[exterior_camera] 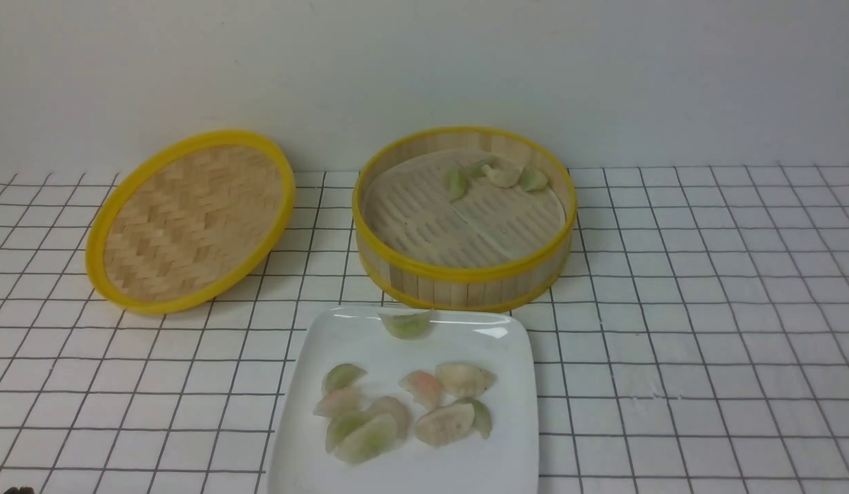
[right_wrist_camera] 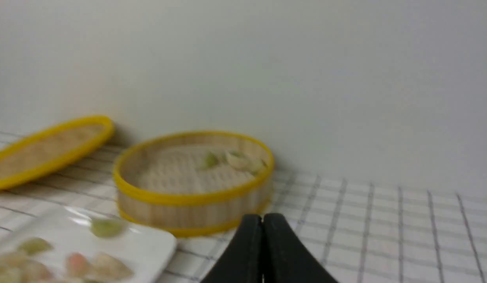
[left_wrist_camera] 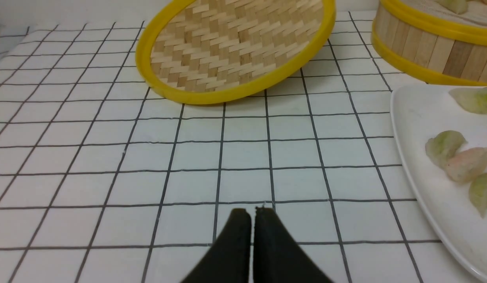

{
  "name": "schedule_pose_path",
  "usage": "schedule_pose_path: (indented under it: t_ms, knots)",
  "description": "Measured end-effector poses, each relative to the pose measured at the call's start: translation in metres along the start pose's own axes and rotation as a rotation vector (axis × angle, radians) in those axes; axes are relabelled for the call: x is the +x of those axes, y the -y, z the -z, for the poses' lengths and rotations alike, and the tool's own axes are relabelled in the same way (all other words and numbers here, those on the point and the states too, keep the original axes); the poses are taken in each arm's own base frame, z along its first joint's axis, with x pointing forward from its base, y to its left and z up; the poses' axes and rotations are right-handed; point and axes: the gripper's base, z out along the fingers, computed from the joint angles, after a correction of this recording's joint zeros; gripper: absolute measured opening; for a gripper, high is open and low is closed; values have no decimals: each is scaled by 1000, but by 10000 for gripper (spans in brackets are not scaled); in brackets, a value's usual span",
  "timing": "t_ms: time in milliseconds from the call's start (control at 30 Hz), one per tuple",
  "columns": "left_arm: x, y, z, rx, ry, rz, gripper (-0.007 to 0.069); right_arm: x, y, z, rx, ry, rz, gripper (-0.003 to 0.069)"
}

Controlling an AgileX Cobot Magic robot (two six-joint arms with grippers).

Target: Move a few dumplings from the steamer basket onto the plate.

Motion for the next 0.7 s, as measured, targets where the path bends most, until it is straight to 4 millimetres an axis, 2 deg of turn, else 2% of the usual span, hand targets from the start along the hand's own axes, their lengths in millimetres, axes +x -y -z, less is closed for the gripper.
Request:
schedule_pose_path:
  t_ms: [67, 100, 167, 233, 433, 700]
  knots:
    - [0, 0, 0, 0, 0, 0, -6, 11, 2, -4, 35, -35, -1, -15]
    - [0, 0, 0, 0, 0, 0, -6, 32, 5, -9, 86, -100, 5, -15]
    - [0, 0, 0, 0, 0, 0, -6, 53, 7, -14, 128, -163, -4, -15]
    - [0, 0, 0, 0, 1, 0, -6, 59, 9, -15, 157, -159, -9, -15]
    - [0, 0, 0, 0, 1, 0, -6, 57, 10, -17, 168, -91, -4, -15]
    - [0, 0, 0, 0, 1, 0, -6, 57, 10, -17, 168, -89, -2, -15]
